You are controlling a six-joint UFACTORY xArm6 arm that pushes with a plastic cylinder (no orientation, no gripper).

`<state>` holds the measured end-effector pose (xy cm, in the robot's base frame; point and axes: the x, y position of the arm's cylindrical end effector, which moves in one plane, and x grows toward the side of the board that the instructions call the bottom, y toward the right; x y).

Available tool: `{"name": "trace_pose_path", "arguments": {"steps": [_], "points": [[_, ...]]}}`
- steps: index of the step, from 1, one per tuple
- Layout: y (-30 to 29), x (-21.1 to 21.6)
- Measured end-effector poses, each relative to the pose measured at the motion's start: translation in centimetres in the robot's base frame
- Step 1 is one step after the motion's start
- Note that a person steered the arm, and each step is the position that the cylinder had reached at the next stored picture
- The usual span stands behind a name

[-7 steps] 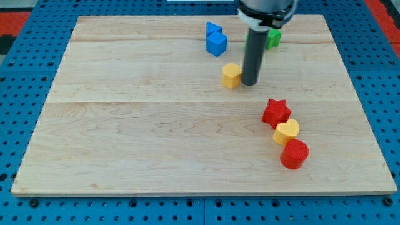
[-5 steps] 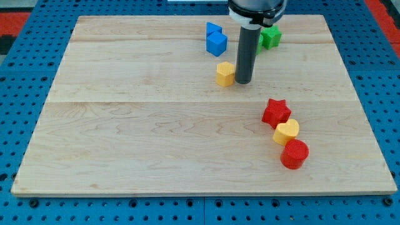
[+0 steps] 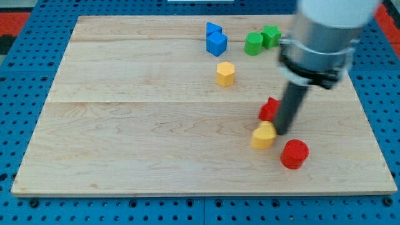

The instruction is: Move the yellow heart at the center

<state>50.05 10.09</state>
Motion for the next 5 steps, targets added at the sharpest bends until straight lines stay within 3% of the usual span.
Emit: {"name": "trace_pose_path", "arguments": {"steps": [1, 2, 3, 4, 5], "points": [[-5.0, -0.7], [-0.6, -0.7], [1.0, 2.7], [-3.1, 6.4], [-6.4, 3.9]]}}
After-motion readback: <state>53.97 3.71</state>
